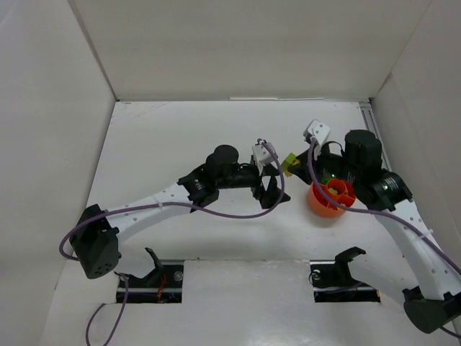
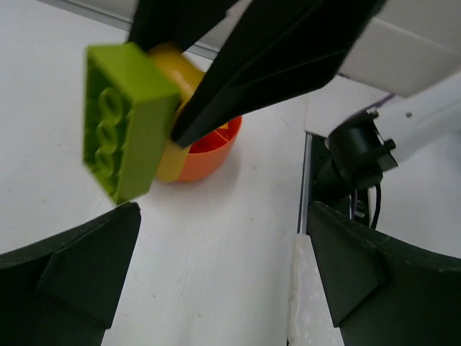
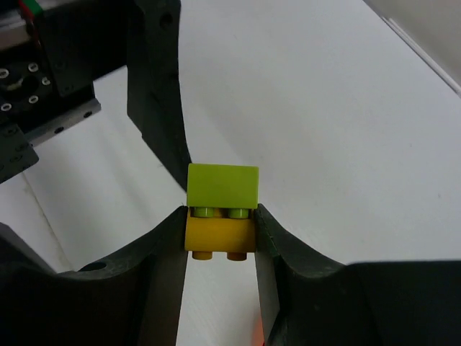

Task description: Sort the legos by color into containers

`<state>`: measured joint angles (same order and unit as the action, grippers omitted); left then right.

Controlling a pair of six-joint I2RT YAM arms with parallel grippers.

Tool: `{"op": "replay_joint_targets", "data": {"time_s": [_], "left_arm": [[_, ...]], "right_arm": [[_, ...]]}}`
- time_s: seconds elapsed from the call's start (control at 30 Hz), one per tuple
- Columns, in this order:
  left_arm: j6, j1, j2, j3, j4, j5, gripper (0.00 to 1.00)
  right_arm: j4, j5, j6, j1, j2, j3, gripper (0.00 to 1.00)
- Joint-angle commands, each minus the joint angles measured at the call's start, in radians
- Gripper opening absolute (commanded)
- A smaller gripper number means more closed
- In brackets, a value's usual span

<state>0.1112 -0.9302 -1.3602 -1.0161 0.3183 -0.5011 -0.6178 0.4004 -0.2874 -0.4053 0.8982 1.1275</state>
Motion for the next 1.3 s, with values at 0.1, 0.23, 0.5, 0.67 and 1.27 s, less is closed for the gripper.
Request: {"op": "replay_joint_targets", "data": {"time_s": [0.1, 0.23, 0.5, 0.67, 1.27], "left_arm": [[-0.151, 0.005, 0.090, 0.025, 0.002, -0.182, 0.97], [-0.176, 0.014, 0.134, 0.059, -0.022, -0.160, 0.97], [-0.223, 0.082, 0.200, 0.079, -0.079, -0.131, 0.97], [-0.237, 0.093, 0.213, 0.093, -0.056, -0.132, 0.97], [-0.292, 0.093, 0.085, -0.006, -0.058, -0.315, 0.53]], "right_arm": [[0.156, 0.429, -0.053, -0.003, 0.059, 0.051, 0.00], [0.090, 0.430, -0.131, -0.003, 0.077, 0.069, 0.00], [-0.075, 0.488, -0.248, -0.003, 0.099, 0.097, 0.00], [-0.129, 0.580, -0.315, -0.003, 0.120, 0.097, 0.00], [-0.164, 0.572, -0.335, -0.036, 0.173, 0.106, 0.00]]}}
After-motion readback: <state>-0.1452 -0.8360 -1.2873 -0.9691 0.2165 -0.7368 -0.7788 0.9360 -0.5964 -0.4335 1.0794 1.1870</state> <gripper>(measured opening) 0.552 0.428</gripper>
